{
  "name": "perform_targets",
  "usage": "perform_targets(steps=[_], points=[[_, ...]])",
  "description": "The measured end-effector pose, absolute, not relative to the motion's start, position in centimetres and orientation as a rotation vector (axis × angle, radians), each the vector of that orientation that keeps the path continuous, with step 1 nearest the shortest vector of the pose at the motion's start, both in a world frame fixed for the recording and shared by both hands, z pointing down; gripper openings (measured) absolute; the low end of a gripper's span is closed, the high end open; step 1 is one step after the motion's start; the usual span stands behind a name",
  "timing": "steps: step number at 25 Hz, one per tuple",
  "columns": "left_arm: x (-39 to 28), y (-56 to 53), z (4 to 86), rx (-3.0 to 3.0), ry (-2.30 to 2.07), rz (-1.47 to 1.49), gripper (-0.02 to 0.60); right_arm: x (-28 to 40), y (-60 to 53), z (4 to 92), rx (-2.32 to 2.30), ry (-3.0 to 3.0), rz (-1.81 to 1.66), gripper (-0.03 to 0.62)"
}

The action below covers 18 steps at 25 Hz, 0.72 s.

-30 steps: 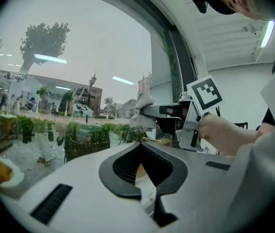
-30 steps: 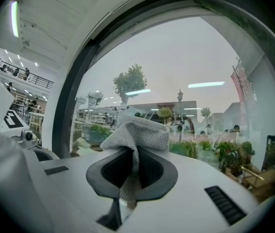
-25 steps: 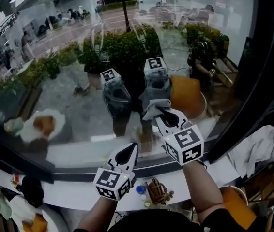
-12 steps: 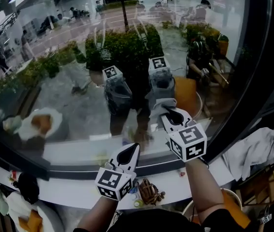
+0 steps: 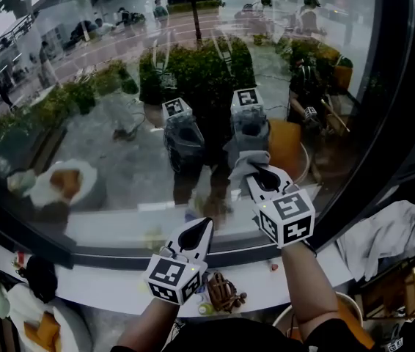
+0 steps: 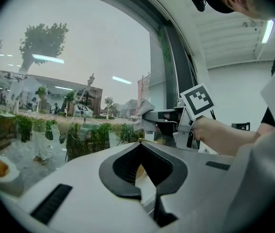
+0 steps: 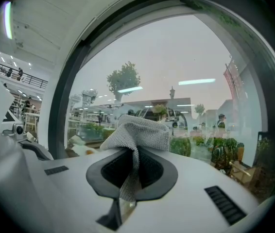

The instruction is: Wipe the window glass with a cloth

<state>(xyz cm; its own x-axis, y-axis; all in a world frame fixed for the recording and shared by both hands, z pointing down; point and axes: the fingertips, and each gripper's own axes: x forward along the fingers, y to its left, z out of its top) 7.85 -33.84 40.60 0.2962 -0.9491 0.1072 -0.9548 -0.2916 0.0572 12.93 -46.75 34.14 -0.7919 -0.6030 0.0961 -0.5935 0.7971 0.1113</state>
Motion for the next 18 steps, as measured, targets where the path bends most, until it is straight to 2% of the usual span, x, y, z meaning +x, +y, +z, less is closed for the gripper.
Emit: perform_targets(steps=[18], points=[[10.4,-35.1,39.8,2.502,-1.772,0.077,0.008,15.4,-46.5,33.9,0.996,-2.842,-0.131,0.038]])
